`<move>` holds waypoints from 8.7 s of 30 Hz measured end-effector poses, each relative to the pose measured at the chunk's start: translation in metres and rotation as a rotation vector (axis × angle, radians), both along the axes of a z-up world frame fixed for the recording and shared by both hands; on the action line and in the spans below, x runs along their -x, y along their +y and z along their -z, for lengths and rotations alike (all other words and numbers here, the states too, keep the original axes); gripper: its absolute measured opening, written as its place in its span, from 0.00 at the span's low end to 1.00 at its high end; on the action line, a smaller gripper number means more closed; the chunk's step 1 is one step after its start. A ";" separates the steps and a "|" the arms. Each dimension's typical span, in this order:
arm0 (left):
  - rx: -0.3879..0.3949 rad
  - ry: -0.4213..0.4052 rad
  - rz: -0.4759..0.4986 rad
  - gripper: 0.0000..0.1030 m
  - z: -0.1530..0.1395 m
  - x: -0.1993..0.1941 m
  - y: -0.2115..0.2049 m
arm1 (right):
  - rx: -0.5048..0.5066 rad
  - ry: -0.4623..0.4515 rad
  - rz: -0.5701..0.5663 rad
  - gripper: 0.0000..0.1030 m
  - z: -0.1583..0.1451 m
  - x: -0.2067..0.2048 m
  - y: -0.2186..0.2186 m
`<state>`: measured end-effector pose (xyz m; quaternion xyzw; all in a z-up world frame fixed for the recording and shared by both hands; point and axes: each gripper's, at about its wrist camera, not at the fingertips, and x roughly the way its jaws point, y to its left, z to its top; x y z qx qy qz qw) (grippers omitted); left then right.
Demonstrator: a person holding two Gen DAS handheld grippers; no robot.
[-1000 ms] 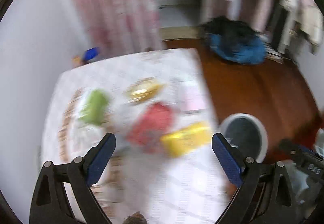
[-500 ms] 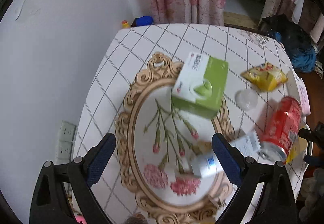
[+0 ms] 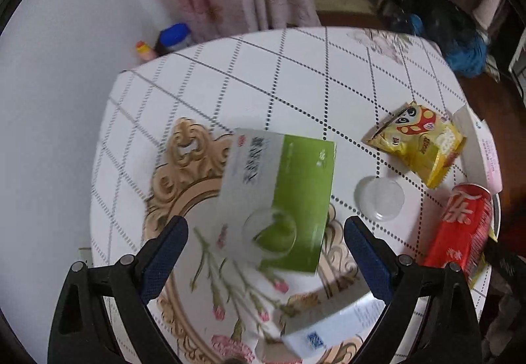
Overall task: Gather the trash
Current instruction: 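Grasp the yellow card box with the right gripper while the left grasps the green box, then lift the yellow box with the right gripper while the left lifts the green box, then carry both boxes over the trash bin and open both grippers to drop them, then grasp the red Coca-Cola can with the right gripper while the left grasps the white box, then lift the can with the right gripper while the left lifts the white box, then open both grippers over the trash bin to drop the can and white box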
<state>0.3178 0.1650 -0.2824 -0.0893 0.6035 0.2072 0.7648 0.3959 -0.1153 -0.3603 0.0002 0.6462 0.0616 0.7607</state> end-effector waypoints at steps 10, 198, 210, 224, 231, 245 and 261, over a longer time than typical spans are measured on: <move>0.010 -0.058 -0.021 0.69 0.000 0.022 0.009 | -0.017 0.087 -0.152 0.84 -0.007 0.022 -0.006; -0.012 -0.127 0.175 0.31 -0.043 0.077 -0.091 | -0.218 -0.020 -0.282 0.71 -0.057 0.072 0.000; 0.008 -0.363 0.220 0.31 -0.140 0.055 -0.172 | -0.308 -0.214 -0.203 0.71 -0.145 0.058 -0.106; 0.206 -0.287 0.395 0.31 -0.077 -0.054 -0.335 | -0.223 -0.158 0.036 0.71 -0.087 -0.016 -0.289; 0.277 -0.173 0.437 0.31 -0.014 -0.103 -0.383 | -0.234 -0.014 0.123 0.71 0.005 -0.059 -0.337; 0.356 -0.050 0.446 0.33 0.042 -0.140 -0.409 | -0.294 0.118 0.141 0.73 0.100 -0.096 -0.343; 0.248 -0.063 0.430 0.99 0.029 -0.125 -0.400 | -0.159 0.090 0.147 0.98 0.080 -0.079 -0.345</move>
